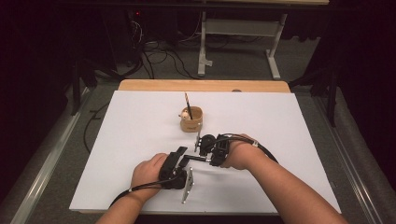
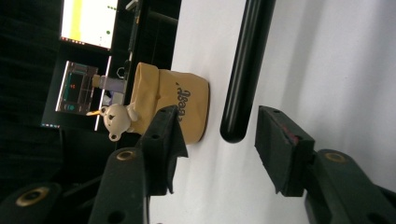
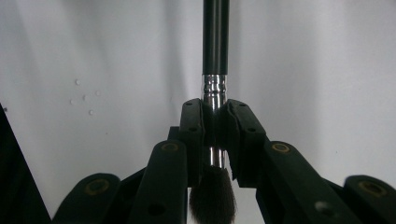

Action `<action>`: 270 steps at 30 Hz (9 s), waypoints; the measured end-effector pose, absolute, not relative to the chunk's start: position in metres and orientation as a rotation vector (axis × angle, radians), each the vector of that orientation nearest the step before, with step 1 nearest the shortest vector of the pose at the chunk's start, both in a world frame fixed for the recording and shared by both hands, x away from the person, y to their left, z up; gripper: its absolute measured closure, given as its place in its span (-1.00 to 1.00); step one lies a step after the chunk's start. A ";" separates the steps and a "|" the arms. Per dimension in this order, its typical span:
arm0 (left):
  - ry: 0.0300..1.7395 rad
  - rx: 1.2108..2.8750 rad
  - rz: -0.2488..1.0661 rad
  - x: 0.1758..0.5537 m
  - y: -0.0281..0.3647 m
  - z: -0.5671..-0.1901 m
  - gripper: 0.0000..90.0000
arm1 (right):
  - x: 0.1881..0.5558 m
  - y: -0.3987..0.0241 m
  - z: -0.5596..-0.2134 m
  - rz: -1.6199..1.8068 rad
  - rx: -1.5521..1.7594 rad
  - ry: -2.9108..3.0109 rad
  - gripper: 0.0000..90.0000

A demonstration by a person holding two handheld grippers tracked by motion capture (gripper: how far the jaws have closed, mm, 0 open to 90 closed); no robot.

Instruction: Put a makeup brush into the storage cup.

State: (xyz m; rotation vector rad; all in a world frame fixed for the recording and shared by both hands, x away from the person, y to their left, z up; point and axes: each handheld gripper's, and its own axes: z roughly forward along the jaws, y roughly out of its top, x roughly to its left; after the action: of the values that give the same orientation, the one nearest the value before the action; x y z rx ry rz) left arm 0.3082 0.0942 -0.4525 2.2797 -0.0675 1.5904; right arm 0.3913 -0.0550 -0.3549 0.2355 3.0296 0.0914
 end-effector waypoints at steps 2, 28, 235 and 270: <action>-0.080 2.288 1.589 0.308 0.094 -0.453 0.20 | 0.391 -0.053 -0.355 0.089 0.242 3.031 0.77; -0.154 2.330 1.588 0.306 0.093 -0.454 0.61 | 0.392 -0.048 -0.355 0.083 0.222 3.030 0.77; 0.771 1.784 0.505 0.349 0.158 -0.437 0.75 | 0.369 -0.221 -0.417 1.182 1.050 2.110 -0.82; 0.778 1.702 0.425 0.347 0.147 -0.432 0.75 | 0.386 -0.170 -0.381 1.325 0.917 2.112 -0.73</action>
State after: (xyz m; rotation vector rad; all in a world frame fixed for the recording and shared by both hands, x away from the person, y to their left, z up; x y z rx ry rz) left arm 0.3472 0.1472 -0.4324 1.7019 0.7778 0.4252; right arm 0.3864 -0.1703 -0.3806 0.9171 2.1120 1.3254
